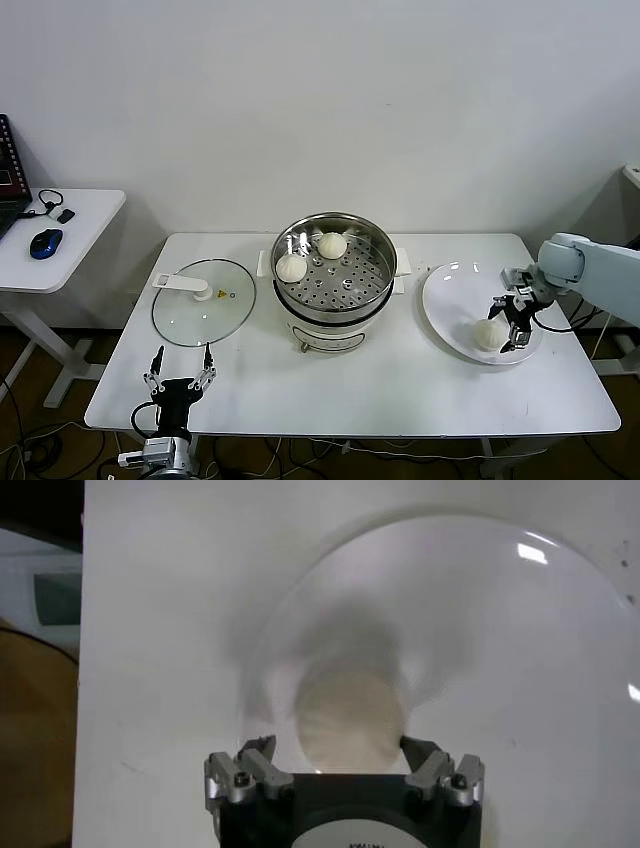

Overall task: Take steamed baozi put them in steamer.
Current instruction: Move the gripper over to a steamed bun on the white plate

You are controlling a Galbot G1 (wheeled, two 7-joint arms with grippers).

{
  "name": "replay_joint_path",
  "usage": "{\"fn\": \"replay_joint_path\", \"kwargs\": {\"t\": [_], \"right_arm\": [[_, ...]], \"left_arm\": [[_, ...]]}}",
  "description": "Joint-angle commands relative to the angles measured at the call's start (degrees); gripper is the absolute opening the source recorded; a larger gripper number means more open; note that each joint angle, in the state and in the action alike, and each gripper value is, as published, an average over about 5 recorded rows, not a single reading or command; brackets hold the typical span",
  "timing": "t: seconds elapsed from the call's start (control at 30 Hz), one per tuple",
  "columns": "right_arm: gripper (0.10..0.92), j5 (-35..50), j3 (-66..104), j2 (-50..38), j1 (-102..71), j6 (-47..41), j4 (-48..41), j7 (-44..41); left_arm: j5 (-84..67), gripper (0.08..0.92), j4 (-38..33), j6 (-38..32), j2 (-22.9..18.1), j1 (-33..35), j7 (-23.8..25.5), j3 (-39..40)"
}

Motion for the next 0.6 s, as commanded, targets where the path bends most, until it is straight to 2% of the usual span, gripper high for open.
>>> {"fn": "replay_joint_path", "kwargs": {"t": [0.03, 0.2, 0.47, 0.6], "right_arm": [[0.823, -0.35, 0.62, 0.02, -0.52, -0.04, -0.53, 0.11], [0.82, -0.54, 0.77, 0.13, -0.58, -0.28, -0.62, 0.42], [0.69, -0.67, 0.82, 0.67, -0.28, -0.4, -1.03, 1.06], [0.67, -0.7, 0.79, 0.93, -0.27, -0.43, -1.13, 1.25]], "left_arm": [[-0.01, 0.823, 0.04, -0.05, -0.05, 0.09, -0.04, 0.02], [-0.01, 0.823, 0.06, -0.09, -0.06, 0.13, -0.06, 0.06], [-0.05, 0.823, -0.1, -0.12, -0.07, 0.16, -0.06, 0.07], [-0.07, 0.823, -0.1, -0.13, -0.11, 0.15, -0.07, 0.07]]}}
